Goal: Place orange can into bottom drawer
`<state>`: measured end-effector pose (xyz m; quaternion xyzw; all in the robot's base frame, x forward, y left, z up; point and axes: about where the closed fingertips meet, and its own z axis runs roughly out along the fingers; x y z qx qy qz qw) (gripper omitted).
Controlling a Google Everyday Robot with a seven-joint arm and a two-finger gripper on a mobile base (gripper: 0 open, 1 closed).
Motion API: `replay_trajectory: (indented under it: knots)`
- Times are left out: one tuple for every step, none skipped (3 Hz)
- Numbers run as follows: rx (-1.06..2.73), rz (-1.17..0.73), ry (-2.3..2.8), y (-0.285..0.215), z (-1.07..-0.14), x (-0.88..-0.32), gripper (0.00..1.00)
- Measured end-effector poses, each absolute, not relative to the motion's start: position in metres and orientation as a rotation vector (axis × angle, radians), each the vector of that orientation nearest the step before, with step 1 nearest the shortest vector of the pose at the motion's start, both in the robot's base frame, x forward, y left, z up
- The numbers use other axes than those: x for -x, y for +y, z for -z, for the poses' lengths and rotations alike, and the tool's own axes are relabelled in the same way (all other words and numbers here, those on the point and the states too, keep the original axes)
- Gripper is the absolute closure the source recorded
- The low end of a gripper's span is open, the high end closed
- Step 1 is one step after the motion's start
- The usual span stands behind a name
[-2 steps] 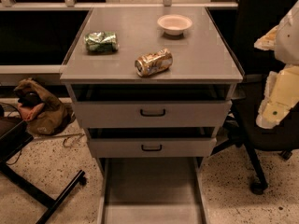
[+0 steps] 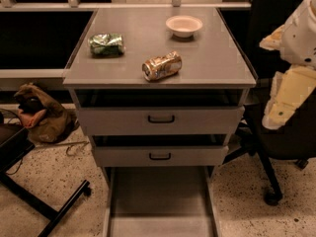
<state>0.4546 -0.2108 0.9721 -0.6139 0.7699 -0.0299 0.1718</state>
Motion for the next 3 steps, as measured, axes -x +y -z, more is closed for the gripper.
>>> replay_trajectory:
  knots:
    - [1.784, 0.009, 2.124, -0.199, -0.955, -0.496, 0.00]
    - [1.841, -0.083, 2.042, -0.167, -0.932, -0.553, 0.00]
    - [1.841, -0.083, 2.042, -0.167, -0.932, -0.553, 0.00]
